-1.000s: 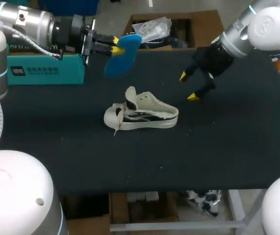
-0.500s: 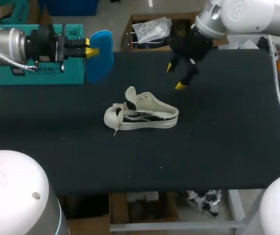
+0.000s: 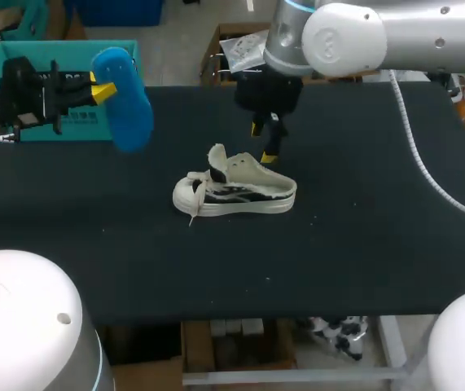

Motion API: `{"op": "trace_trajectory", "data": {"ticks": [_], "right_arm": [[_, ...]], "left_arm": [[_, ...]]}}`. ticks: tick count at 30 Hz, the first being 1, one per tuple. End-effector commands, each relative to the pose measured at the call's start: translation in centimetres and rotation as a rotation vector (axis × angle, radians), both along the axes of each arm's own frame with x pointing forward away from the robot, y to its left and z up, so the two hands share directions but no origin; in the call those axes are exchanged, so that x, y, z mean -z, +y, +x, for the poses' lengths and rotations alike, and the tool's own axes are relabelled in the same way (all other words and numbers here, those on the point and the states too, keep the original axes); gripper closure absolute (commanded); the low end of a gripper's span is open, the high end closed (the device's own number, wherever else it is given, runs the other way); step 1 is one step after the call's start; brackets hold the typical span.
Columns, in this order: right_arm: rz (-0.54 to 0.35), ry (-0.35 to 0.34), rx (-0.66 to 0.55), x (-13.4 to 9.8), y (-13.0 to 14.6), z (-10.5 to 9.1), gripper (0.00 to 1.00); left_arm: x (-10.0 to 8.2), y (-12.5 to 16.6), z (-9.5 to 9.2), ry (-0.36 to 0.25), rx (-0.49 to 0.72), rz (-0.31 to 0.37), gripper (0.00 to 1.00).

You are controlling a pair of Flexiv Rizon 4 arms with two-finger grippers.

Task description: Open the shoe tongue, take the insole out of the shoe, put the insole back into the shoe, and pack the shoe into the shoebox

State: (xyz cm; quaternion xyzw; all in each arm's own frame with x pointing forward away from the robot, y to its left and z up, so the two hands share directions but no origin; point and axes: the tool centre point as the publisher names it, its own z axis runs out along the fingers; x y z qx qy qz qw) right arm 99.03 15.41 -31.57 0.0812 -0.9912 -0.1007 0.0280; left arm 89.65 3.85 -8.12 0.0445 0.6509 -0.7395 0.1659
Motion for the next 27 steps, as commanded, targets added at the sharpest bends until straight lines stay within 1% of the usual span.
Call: {"op": "trace_trajectory", "data": {"ticks": [1, 4, 8, 9, 10, 11, 12, 13, 19, 27], "right_arm": [[-0.170, -0.035, 0.027, 1.1, 1.5, -0.2, 0.00], [-0.188, -0.039, 0.042, 1.8, 2.0, -0.3, 0.00], [-0.196, -0.041, 0.059, 2.9, 2.7, -0.6, 0.05], [-0.199, -0.040, 0.068, 3.2, 2.8, -0.6, 0.11], [-0.200, -0.040, 0.070, 3.4, 2.8, -0.6, 0.24], [-0.199, -0.040, 0.081, 3.7, 2.8, -0.7, 0.56], [-0.205, -0.040, 0.090, 3.8, 2.8, -0.7, 0.65], [-0.207, -0.042, 0.092, 3.9, 2.8, -0.8, 1.00], [-0.210, -0.062, 0.125, 4.0, 2.6, -1.3, 1.00], [-0.227, -0.085, 0.162, 3.4, 2.8, -1.8, 1.00]], "left_arm": [[0.5, 1.4, -0.7, 0.005, -0.031, -0.019, 1.00], [0.9, 2.2, -1.1, 0.014, -0.061, -0.023, 1.00], [1.5, 3.4, -1.5, 0.024, -0.090, -0.036, 1.00], [1.6, 3.7, -1.6, 0.025, -0.096, -0.037, 1.00], [1.7, 3.9, -1.7, 0.027, -0.101, -0.039, 1.00], [1.8, 4.0, -1.7, 0.027, -0.103, -0.040, 1.00], [1.8, 4.1, -1.7, 0.028, -0.104, -0.040, 1.00], [1.8, 4.2, -1.6, 0.029, -0.111, -0.040, 1.00], [1.7, 5.2, -1.2, 0.028, -0.119, -0.042, 1.00], [1.4, 5.3, 0.5, 0.028, -0.104, -0.039, 1.00]]}}
